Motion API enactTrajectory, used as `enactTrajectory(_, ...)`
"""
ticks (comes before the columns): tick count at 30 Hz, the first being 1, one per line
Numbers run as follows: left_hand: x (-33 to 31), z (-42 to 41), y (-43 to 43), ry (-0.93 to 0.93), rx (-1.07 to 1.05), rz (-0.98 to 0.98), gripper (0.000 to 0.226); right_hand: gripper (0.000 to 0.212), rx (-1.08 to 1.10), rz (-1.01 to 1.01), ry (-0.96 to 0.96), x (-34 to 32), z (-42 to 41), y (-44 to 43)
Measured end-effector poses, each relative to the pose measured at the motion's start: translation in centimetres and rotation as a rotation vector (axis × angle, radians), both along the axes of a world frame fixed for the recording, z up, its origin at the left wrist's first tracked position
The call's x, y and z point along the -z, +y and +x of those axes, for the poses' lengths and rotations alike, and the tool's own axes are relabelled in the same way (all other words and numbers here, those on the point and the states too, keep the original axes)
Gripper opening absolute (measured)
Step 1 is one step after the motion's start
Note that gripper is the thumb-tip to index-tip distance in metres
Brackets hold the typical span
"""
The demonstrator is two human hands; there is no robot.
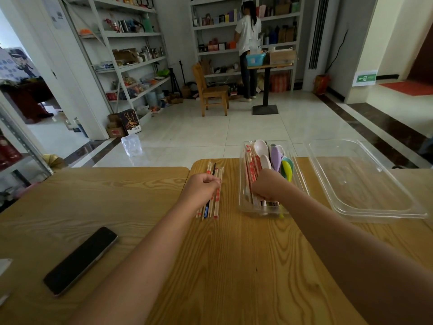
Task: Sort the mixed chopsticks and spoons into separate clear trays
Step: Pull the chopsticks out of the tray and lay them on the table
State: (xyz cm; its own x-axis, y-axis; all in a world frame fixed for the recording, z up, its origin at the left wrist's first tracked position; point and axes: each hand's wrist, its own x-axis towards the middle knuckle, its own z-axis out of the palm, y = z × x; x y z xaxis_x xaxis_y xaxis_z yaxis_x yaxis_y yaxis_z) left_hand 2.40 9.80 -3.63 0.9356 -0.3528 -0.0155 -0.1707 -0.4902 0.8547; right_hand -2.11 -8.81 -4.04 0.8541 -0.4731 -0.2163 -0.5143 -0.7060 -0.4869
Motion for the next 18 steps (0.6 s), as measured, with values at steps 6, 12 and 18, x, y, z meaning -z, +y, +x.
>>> enactTrajectory(6,0.1,0.0,-0.7,0.062,0.012,-0.032,0.011,0.019,0.113,0.202,-0.078,-0.7,-0.2,-1.4)
enactTrajectory(12,-0.2,-1.0,-2.4,0.165,0.110,-0.064,0.015,0.015,0.073,0.359,-0.155,-1.7,-0.6,-1.7)
enactTrajectory(18,-0.1,-1.5,-3.3,0.377,0.155,-0.221,0.014,0.017,-0.026,0.480,-0.161,-3.6,-1.5,-0.2)
